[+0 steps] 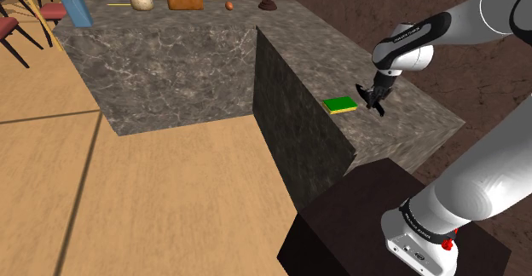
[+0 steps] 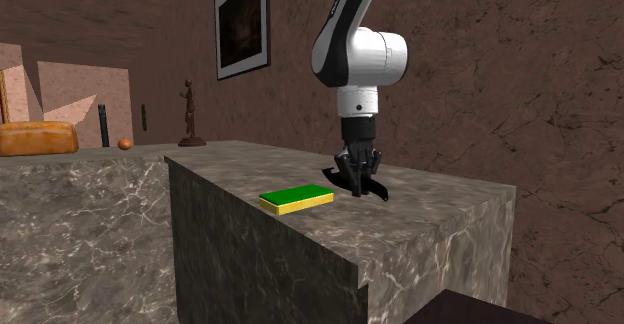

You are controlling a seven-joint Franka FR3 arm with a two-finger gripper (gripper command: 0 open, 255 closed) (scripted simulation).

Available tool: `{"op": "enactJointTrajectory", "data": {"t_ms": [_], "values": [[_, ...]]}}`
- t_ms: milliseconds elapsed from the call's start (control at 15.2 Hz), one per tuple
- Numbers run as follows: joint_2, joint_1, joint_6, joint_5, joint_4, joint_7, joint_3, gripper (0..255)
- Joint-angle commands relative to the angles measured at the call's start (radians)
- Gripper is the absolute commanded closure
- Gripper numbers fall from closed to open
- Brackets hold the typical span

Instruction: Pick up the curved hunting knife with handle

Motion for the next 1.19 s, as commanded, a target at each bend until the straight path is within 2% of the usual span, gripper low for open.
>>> {"op": "enactJointTrajectory", "data": {"t_ms": [0,132,1122], "values": [[0.009,-0.007,0.003,-0.004,-0.004,0.000,-0.008,255],[0.008,-0.006,-0.001,-0.005,0.000,0.004,-0.006,255],[-0.137,-0.002,-0.208,-0.085,0.076,0.060,-0.002,255]]}}
